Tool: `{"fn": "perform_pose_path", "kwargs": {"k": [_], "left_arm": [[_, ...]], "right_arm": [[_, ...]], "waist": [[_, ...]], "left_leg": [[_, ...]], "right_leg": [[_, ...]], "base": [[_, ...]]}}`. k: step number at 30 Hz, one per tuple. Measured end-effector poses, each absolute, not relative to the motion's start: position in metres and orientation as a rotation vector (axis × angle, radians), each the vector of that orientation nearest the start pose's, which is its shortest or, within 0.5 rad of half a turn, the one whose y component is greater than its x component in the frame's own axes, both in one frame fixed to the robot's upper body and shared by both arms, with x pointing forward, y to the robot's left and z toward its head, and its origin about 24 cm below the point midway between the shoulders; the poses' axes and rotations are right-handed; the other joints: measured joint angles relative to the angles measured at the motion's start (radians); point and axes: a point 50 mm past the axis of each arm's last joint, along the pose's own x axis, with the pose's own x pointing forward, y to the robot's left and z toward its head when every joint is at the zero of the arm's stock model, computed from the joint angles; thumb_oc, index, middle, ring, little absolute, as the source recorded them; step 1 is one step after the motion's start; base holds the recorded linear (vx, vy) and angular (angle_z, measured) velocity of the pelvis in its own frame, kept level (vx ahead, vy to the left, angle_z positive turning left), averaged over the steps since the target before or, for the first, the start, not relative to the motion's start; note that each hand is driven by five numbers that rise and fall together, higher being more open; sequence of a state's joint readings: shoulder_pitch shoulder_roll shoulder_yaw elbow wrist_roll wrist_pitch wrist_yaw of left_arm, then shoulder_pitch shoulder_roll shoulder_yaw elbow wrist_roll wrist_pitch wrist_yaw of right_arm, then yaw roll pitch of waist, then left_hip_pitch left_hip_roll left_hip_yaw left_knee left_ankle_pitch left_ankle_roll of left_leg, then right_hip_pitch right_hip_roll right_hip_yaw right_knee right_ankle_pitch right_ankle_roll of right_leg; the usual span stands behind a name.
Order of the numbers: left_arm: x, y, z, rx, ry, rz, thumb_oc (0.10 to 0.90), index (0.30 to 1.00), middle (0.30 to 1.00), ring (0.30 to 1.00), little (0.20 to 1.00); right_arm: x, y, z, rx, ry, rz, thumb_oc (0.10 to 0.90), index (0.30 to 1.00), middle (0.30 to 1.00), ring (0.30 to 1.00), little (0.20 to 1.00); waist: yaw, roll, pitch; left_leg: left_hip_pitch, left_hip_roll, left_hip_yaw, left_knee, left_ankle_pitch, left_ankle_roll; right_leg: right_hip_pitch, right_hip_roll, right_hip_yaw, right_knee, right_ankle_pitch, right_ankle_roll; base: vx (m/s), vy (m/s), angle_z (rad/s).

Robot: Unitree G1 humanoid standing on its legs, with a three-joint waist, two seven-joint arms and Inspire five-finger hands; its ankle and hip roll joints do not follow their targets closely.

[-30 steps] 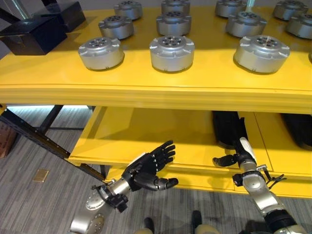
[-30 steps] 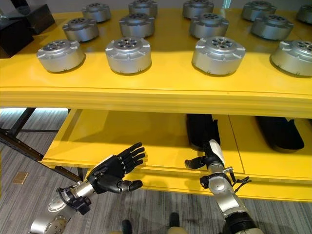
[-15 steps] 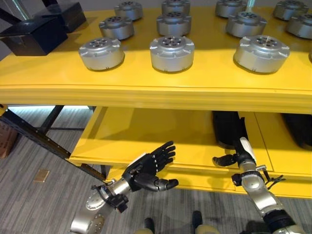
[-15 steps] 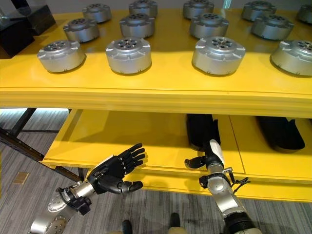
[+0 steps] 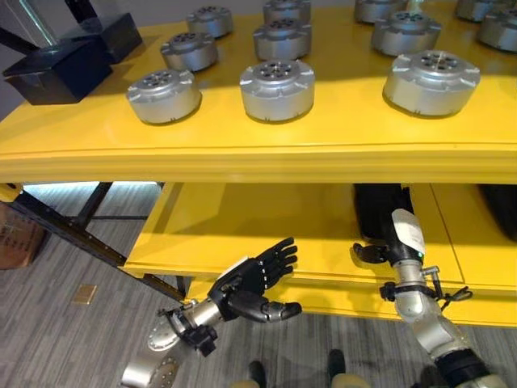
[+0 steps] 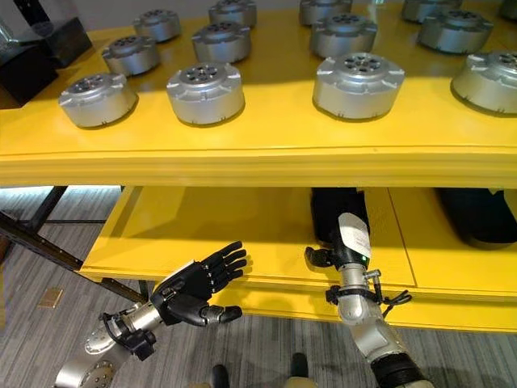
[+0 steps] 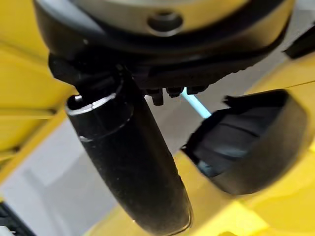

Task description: Move parts from the plastic box to the shelf.

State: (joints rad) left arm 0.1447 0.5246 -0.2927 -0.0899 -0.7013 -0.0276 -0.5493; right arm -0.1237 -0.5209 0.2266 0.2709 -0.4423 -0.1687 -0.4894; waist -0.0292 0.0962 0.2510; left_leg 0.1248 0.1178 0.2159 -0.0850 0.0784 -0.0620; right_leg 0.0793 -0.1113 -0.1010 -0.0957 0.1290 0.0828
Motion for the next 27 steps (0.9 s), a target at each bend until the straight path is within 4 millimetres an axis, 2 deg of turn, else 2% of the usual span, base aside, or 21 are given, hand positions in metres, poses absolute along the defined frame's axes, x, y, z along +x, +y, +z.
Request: {"fn": "perform_pose_path", "kwargs": {"k": [8, 12, 14, 15, 19, 25, 27], "left_arm": [[0.201, 0.158, 0.032, -0.267, 0.135, -0.781, 0.9, 1.0, 1.0, 1.0, 1.0], [0.199, 0.156, 0.031, -0.271, 0.134, -0.768, 0.9, 1.0, 1.0, 1.0, 1.0], [0.196, 0.157, 0.028, -0.282, 0.145, -0.755, 0.9, 1.0, 1.0, 1.0, 1.0], [0.192, 0.157, 0.025, -0.342, 0.155, -0.739, 0.9, 1.0, 1.0, 1.0, 1.0], [0.187, 0.151, 0.022, -0.48, 0.137, -0.707, 0.9, 1.0, 1.0, 1.0, 1.0], [0.189, 0.155, 0.03, -0.465, 0.091, -0.726, 0.9, 1.0, 1.0, 1.0, 1.0], [0.189, 0.155, 0.032, -0.471, 0.08, -0.743, 0.9, 1.0, 1.0, 1.0, 1.0]], "right_arm": [[0.267, -0.218, 0.052, -0.939, -0.27, -0.173, 0.9, 1.0, 1.0, 1.0, 1.0], [0.262, -0.211, 0.059, -0.906, -0.337, -0.153, 0.9, 1.0, 1.0, 1.0, 1.0], [0.255, -0.202, 0.069, -0.857, -0.399, -0.135, 0.9, 1.0, 1.0, 1.0, 1.0], [0.245, -0.197, 0.077, -0.818, -0.449, -0.125, 0.9, 1.0, 1.0, 1.0, 1.0], [0.224, -0.193, 0.091, -0.757, -0.527, -0.124, 0.9, 1.0, 1.0, 1.0, 1.0], [0.197, -0.223, 0.089, -0.725, -0.437, -0.235, 0.9, 1.0, 1.0, 1.0, 1.0], [0.195, -0.227, 0.087, -0.699, -0.416, -0.258, 0.9, 1.0, 1.0, 1.0, 1.0]], "waist": [[-0.001, 0.001, 0.0], [-0.012, 0.009, 0.001], [-0.024, 0.014, 0.001], [-0.028, 0.016, 0.002], [-0.057, 0.013, 0.003], [-0.118, -0.048, 0.003], [-0.139, -0.066, 0.003]], "left_leg": [[0.0, -0.001, 0.0, 0.0, -0.001, 0.001], [0.0, -0.003, 0.001, 0.0, -0.002, 0.001], [0.0, -0.004, 0.002, 0.0, -0.004, 0.001], [0.0, -0.006, 0.005, 0.0, -0.007, 0.003], [0.003, -0.014, 0.026, 0.0, -0.015, 0.005], [0.022, -0.024, 0.082, -0.001, -0.033, 0.01], [0.026, -0.034, 0.092, -0.001, -0.037, 0.014]], "right_leg": [[0.0, -0.001, 0.0, 0.0, -0.001, 0.0], [-0.001, -0.003, 0.005, 0.0, -0.011, 0.005], [-0.002, -0.004, 0.008, 0.0, -0.012, 0.006], [-0.003, -0.005, 0.01, 0.0, -0.012, 0.006], [-0.011, -0.008, 0.025, 0.0, -0.006, 0.014], [-0.025, -0.012, 0.083, 0.0, -0.003, 0.027], [-0.028, -0.021, 0.096, 0.001, -0.002, 0.035]], "base": [[0.0, 0.014, 0.0], [0.0, 0.063, 0.0], [0.0, 0.083, -0.02], [0.0, 0.089, -0.06], [0.0, 0.114, -0.12], [0.03, 0.221, -0.27], [0.09, 0.277, -0.28]]}}
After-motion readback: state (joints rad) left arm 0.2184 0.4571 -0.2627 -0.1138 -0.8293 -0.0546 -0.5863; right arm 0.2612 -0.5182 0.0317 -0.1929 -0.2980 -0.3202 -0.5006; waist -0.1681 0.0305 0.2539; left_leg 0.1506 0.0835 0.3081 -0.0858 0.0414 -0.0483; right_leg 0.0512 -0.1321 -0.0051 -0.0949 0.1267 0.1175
